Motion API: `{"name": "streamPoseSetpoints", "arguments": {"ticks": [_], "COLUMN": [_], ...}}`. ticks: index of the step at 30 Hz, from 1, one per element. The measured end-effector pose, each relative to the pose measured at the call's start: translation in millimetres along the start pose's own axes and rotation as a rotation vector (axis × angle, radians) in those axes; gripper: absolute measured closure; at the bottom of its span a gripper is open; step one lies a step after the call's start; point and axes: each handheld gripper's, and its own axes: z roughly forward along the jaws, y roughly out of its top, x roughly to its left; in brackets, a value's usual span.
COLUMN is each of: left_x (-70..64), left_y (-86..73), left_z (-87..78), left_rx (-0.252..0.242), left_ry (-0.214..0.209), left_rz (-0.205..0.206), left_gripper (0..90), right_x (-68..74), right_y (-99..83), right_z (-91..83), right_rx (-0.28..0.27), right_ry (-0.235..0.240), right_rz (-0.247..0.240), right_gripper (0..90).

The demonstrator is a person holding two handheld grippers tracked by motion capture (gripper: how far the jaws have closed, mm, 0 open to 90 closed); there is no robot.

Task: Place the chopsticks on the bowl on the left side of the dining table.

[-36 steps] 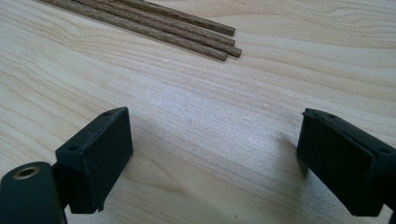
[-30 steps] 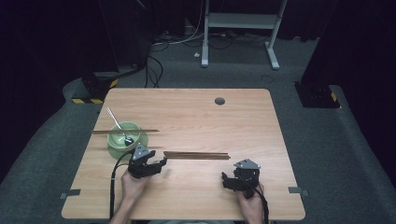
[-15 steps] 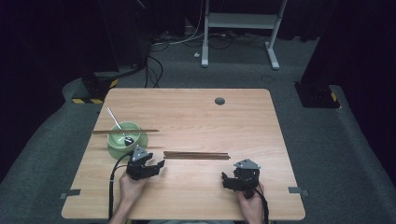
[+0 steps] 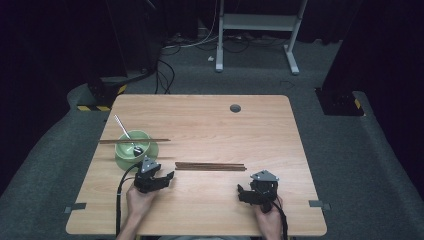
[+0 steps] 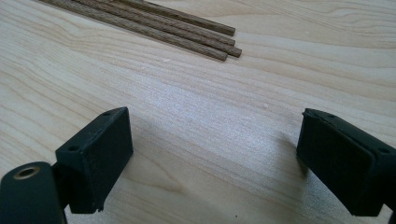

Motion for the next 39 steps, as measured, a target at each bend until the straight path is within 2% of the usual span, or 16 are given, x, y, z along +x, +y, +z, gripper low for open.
{"name": "streamPoseSetpoints", "arguments": {"ticks": [22, 29, 39], "left_x": [-0.4, -6.2, -6.4], "left_y": [0.0, -0.8, -0.9], "left_z": [1.7, 1.9, 2.0], "left_rx": [0.026, 0.039, 0.04], "left_ry": [0.04, 0.065, 0.063], "left_rz": [-0.008, 0.023, 0.024], "left_gripper": [34.5, 30.5, 29.5], "right_x": [-0.1, -0.1, 0.9], "right_y": [-0.1, -0.1, -0.3], "right_z": [0.0, -0.1, -0.2], "right_rx": [-0.001, -0.001, -0.001], "right_ry": [-0.001, -0.003, -0.01], "right_rz": [-0.001, -0.006, 0.001], "right_gripper": [10.2, 10.3, 10.4]}}
